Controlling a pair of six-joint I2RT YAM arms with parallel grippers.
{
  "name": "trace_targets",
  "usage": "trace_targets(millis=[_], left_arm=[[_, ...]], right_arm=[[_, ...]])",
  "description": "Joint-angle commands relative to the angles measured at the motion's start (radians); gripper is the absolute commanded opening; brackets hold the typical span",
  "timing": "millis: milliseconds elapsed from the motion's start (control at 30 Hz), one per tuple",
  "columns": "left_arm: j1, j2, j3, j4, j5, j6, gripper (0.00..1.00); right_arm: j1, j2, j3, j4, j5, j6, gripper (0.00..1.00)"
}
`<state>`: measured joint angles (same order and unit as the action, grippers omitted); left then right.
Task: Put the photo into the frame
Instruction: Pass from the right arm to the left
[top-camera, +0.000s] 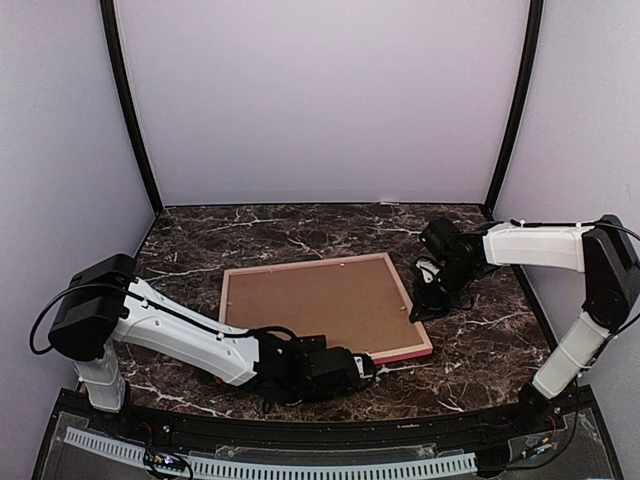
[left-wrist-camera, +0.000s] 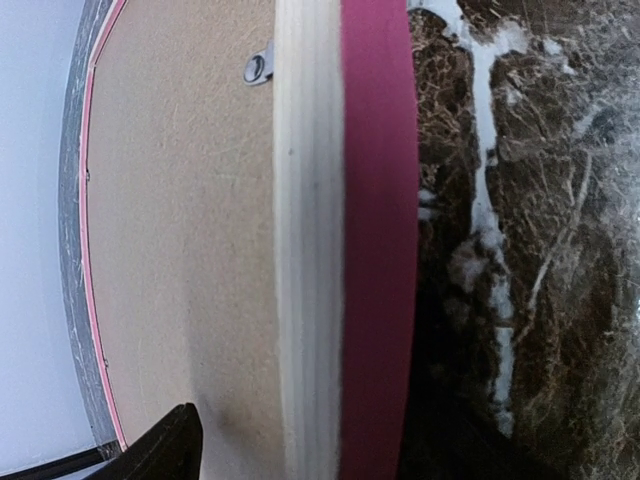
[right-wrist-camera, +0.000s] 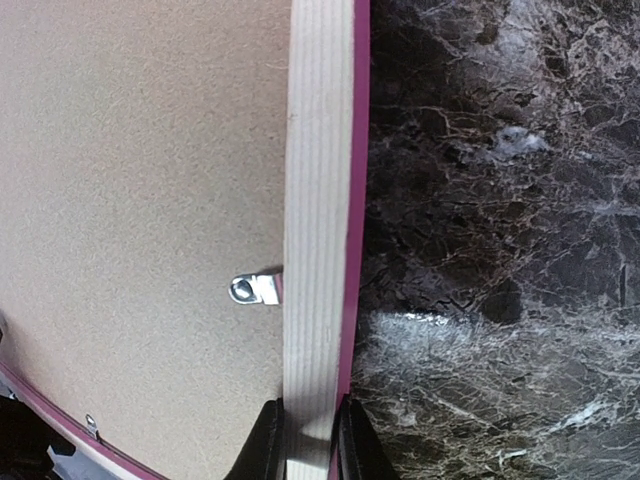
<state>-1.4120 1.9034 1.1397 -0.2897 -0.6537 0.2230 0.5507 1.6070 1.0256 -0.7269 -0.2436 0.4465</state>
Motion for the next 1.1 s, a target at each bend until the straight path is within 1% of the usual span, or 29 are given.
trace_targets(millis=[0,200,333,467,567,733,967,1067], left_arm=[[-0.018,-0.041,0.002,-0.032,-0.016,-0.023,0.83],[-0.025,-0.046,0.009,-0.027,-0.006,-0.017,0.82],[-0.025,-0.045,0.000,0.002,-0.002,-0.004,0.80],[-0.025,-0.040,-0.003,0.029,-0.001,0.009,0.76],[-0.025,-0.028,-0.008,0.054,-0.002,0.029,0.71],[-0.024,-0.010,-0.012,0.079,-0.011,0.050,0.56],[-0.024,0.009,-0.017,0.089,-0.021,0.058,0.41],[-0.024,0.010,-0.015,0.086,-0.025,0.059,0.30]], right_arm=[[0.002,-0.050,-0.005,0.073,-0.078,-0.002,0.00],[0.002,-0.048,-0.013,0.084,-0.085,-0.001,0.00],[0.002,-0.048,-0.017,0.086,-0.089,-0.003,0.00],[0.002,-0.049,-0.021,0.090,-0.095,-0.002,0.00],[0.003,-0.052,-0.025,0.093,-0.101,0.003,0.00],[0.003,-0.054,-0.026,0.090,-0.104,0.004,0.00],[0.005,-0.059,-0.033,0.096,-0.117,0.012,0.00],[0.004,-0.057,-0.036,0.095,-0.117,0.009,0.00]])
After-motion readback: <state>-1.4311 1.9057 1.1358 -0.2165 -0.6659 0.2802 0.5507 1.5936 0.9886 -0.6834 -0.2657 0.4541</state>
